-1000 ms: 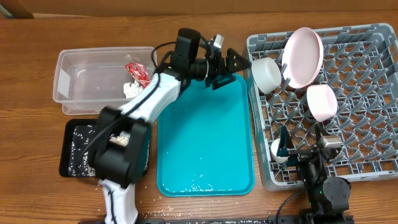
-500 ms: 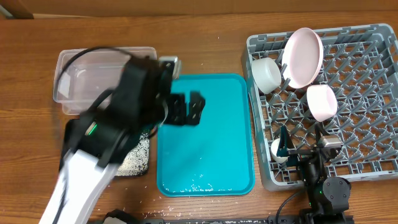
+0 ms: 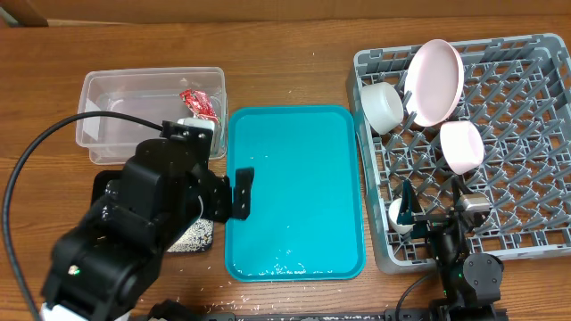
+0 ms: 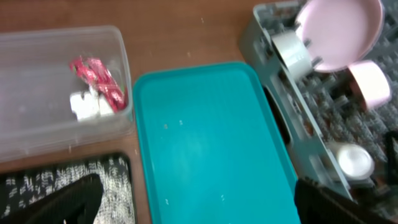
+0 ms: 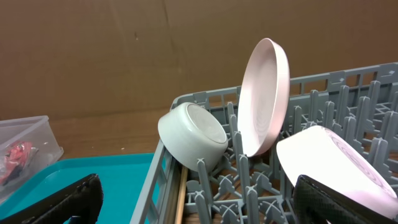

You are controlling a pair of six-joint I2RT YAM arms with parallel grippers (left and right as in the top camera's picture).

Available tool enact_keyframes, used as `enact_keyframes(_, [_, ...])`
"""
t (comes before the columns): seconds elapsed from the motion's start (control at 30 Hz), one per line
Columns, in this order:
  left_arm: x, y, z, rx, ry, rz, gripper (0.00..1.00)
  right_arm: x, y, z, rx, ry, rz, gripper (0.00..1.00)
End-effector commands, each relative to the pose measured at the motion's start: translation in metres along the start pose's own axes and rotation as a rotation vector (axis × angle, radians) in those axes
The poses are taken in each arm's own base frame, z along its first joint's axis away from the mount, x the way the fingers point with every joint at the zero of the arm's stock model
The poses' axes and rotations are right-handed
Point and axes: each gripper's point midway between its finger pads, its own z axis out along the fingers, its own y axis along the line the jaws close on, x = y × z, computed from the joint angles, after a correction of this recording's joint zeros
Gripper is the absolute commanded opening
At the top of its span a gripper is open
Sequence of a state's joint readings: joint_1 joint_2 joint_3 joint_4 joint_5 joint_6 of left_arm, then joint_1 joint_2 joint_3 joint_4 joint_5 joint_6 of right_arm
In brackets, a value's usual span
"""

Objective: Sort waste into correct bins and load items into the dishwasher

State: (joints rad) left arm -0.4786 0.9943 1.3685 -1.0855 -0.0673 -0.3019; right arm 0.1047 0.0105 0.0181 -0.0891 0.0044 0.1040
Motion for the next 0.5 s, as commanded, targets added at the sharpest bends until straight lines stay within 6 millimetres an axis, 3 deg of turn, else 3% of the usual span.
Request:
enact_keyframes(0.0, [0.005, 0.027, 0.031, -0.079, -0.078, 0.006, 1.0, 0.001, -0.001, 0.0, 0.005, -0.005, -0.003, 1.0])
enact_keyframes(0.23, [0.017, 0.051, 0.04, 0.1, -0.422, -0.069, 1.0, 0.002, -0.002, 0.0, 0.005, -0.004, -0.003, 1.0])
enact_keyframes(0.47, [0.06, 0.088, 0.035, -0.025, -0.638, -0.084, 1.0, 0.002, -0.002, 0.0, 0.005, -0.004, -0.003, 1.0])
